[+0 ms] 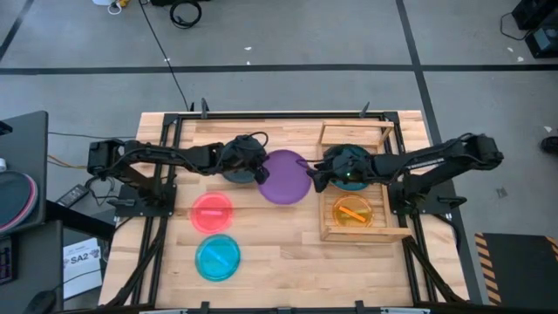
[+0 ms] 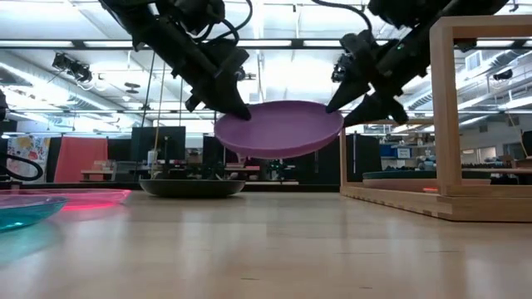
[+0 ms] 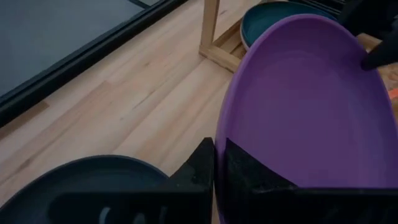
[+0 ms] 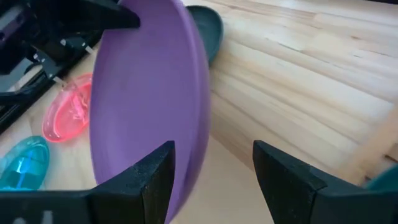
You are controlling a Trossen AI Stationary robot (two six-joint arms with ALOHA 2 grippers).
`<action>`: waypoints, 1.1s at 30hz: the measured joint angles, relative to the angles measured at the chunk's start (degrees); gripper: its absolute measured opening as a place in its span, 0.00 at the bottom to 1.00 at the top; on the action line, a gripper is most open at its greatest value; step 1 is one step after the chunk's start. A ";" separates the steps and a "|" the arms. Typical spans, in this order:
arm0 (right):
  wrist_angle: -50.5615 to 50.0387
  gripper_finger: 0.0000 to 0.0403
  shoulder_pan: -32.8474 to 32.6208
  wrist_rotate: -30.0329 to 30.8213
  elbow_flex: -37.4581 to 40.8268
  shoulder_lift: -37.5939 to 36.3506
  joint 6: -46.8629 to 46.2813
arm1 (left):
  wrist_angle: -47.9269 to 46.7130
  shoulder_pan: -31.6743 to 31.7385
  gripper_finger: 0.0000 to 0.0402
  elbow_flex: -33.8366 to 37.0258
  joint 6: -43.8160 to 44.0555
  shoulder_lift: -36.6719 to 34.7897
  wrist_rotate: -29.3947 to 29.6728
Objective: Place and stack plates onto a shelf
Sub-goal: Stack the purple plate on top of the blue plate on the shelf
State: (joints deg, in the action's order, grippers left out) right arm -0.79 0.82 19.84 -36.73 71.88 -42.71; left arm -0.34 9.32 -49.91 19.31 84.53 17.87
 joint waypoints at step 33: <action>8.53 0.09 0.68 0.10 0.00 7.10 1.94 | 0.83 -0.05 0.17 -0.04 0.88 0.04 -0.47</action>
State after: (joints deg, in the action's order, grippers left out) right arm 7.73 1.50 19.94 -36.73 78.98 -40.77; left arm 0.49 9.28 -49.95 20.19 84.58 17.40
